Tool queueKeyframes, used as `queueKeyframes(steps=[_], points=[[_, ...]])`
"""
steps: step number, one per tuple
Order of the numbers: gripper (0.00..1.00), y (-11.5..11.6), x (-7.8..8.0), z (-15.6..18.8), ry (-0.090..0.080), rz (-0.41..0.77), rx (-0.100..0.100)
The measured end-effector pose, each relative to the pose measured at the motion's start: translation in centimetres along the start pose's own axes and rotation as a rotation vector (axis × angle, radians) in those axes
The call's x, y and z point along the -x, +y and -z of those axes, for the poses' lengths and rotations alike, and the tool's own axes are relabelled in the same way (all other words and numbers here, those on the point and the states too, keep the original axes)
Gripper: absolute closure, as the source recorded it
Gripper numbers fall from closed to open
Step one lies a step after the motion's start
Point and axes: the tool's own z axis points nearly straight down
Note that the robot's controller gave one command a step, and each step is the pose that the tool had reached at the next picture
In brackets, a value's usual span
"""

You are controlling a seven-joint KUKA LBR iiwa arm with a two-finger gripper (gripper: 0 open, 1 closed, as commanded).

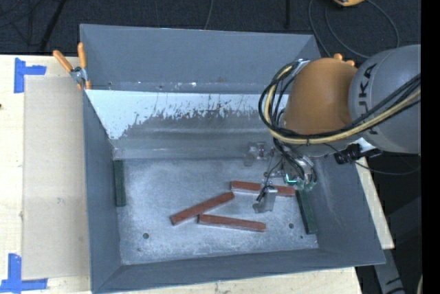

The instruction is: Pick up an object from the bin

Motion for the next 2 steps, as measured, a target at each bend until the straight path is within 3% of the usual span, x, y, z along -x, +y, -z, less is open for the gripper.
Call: queueKeyframes(steps=[1, 2], points=[[0.00, 0.0, 0.2, 0.4, -0.007, 0.000, 0.000], [1.00, -4.5, 2.9, -7.2, -0.008, 0.059, 0.000]])
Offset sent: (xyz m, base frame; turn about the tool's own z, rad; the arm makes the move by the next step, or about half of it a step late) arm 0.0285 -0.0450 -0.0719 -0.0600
